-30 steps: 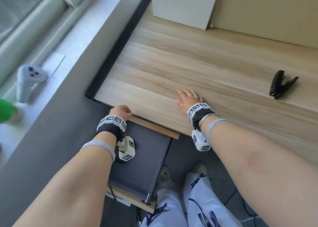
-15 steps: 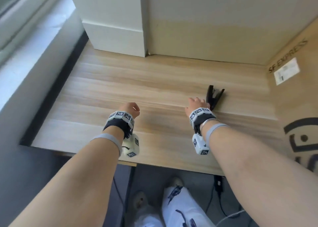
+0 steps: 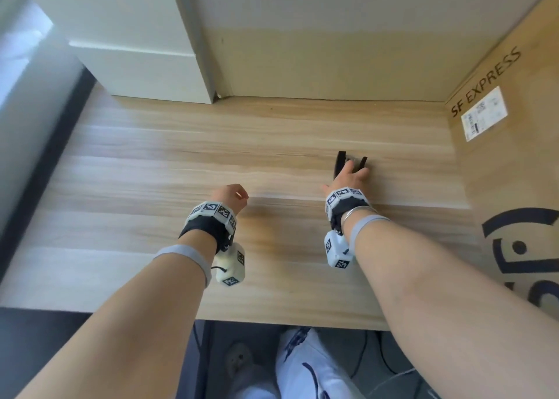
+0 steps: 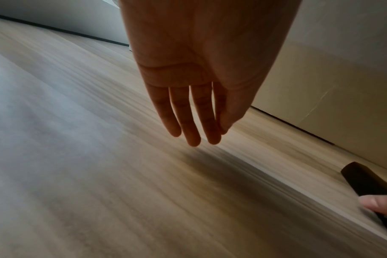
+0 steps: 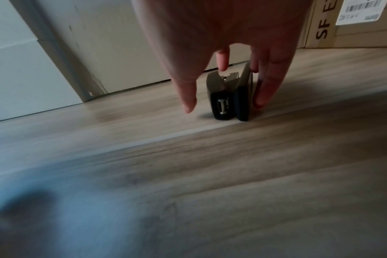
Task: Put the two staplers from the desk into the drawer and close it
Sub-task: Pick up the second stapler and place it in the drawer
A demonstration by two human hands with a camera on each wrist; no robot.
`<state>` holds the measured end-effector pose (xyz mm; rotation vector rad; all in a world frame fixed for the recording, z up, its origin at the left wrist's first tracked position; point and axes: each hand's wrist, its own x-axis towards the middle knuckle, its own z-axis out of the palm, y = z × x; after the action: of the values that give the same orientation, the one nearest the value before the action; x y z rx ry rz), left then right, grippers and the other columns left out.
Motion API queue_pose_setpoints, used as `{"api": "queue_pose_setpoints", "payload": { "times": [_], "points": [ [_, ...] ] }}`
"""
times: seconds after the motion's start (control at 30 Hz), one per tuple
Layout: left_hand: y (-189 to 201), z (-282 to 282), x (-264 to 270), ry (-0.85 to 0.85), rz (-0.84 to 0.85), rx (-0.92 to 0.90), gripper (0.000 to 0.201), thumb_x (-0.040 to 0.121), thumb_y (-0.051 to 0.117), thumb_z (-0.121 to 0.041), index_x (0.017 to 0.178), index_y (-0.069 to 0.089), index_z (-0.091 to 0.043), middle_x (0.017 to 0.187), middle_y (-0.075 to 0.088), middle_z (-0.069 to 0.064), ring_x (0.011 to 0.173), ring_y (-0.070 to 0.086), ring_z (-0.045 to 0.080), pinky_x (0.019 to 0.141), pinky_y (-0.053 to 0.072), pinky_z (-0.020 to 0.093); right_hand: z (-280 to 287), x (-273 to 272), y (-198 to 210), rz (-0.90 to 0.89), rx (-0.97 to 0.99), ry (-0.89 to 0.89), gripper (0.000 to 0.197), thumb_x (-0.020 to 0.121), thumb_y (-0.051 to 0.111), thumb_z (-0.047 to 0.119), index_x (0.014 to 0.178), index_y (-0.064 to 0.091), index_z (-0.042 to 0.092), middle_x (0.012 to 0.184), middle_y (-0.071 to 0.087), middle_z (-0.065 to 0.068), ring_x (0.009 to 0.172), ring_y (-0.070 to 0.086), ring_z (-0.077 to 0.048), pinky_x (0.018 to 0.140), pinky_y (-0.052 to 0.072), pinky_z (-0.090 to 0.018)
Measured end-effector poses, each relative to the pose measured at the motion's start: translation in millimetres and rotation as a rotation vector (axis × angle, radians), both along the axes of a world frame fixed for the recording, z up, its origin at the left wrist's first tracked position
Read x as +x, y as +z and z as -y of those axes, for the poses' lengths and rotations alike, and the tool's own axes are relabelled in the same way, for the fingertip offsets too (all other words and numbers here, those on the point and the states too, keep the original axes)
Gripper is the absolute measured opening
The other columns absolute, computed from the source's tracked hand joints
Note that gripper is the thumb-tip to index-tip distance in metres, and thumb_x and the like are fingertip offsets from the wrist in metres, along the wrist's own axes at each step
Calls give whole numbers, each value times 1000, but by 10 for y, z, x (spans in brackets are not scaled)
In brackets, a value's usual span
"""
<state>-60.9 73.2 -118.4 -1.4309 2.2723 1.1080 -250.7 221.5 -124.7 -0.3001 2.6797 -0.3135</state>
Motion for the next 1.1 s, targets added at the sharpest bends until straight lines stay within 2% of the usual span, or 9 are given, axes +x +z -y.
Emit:
{"api": "queue_pose_setpoints", "payload": {
  "times": [0.07,0.17,0.3,0.6,0.8,0.87,0.97,1.03,1.1],
  "points": [
    [0,14,33,7,15,7,21,86,57,-7,105,67,-3,108,71,20,77,56,22,52,40,23,17,14,-29,25,6,-33,72,85,65,17,143,22,12,131,33,-19,99,59,-34,79,49,-39],
    [6,44,95,27,36,10,21,87,57,-8,105,66,-4,109,72,17,79,57,21,61,44,25,40,71,-57,-29,28,-36,69,91,54,7,148,15,11,131,38,-22,101,59,-33,85,49,-40],
    [38,54,169,33,41,9,22,87,56,-8,106,66,-5,111,71,16,81,58,21,62,44,25,40,149,-40,-62,2,42,50,91,46,-2,138,29,4,129,41,-23,97,61,-36,79,49,-42],
    [175,-70,286,-4,-4,41,26,91,54,-18,110,65,-6,110,72,15,81,60,21,60,46,24,36,673,128,51,-137,313,46,88,59,9,128,38,5,126,47,-21,106,58,-39,83,49,-42],
    [274,-175,483,113,-85,174,54,90,53,-42,132,52,-9,119,69,13,101,67,27,95,53,40,106,1298,304,209,-240,547,52,86,62,12,131,37,6,130,51,-20,110,57,-35,85,44,-34],
    [291,-221,582,185,-136,219,54,92,50,-40,135,48,-7,114,67,13,94,62,25,87,53,34,144,1525,327,238,-252,595,57,85,64,15,133,34,8,127,55,-20,105,60,-36,79,44,-33],
    [296,-284,765,312,-232,249,51,95,48,-31,135,44,0,118,62,20,76,56,22,59,43,22,210,1827,371,262,-259,595,70,82,66,20,141,27,17,123,61,-16,104,62,-36,77,46,-33],
    [259,-285,928,399,-271,252,53,93,50,-31,135,39,0,127,60,24,62,53,16,56,41,22,273,2010,404,276,-257,609,77,82,67,23,145,23,21,125,62,-14,108,61,-36,82,48,-33],
    [226,-271,1111,487,-302,262,54,90,56,-31,132,40,0,126,60,26,68,60,22,59,47,26,341,2195,418,292,-243,668,76,81,68,26,145,27,23,129,60,-12,112,60,-35,86,48,-34]
  ]
}}
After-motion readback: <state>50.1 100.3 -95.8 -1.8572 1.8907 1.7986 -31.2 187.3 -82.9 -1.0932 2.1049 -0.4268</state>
